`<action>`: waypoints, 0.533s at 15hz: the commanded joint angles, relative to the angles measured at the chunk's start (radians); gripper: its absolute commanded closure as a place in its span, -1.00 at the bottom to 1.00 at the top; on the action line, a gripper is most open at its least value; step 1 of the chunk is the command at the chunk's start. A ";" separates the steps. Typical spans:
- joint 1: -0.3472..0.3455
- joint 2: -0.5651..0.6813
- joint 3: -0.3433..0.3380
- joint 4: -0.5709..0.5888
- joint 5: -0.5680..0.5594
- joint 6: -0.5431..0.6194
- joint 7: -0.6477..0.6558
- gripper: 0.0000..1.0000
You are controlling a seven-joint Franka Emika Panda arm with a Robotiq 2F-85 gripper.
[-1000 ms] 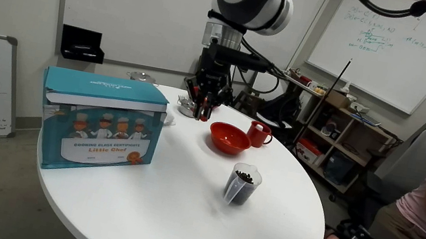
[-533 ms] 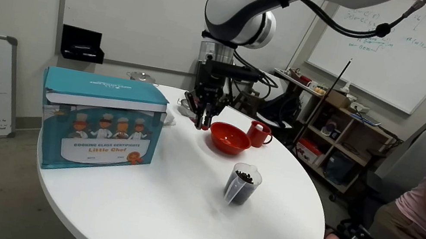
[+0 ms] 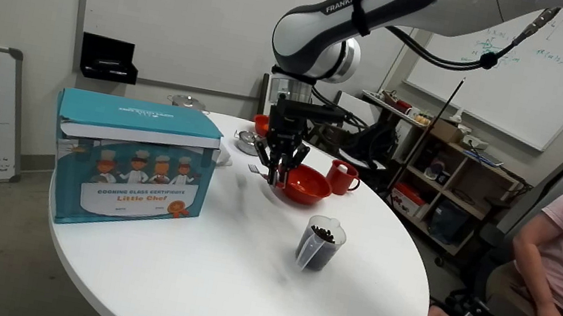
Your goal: Remove the fork from the red bowl and put it on the table
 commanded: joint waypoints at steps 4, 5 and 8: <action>-0.005 0.067 -0.005 0.068 0.009 -0.070 -0.068 0.86; 0.003 0.084 -0.011 0.089 0.000 -0.078 -0.067 0.86; 0.006 0.125 -0.007 0.153 0.007 -0.110 -0.067 0.85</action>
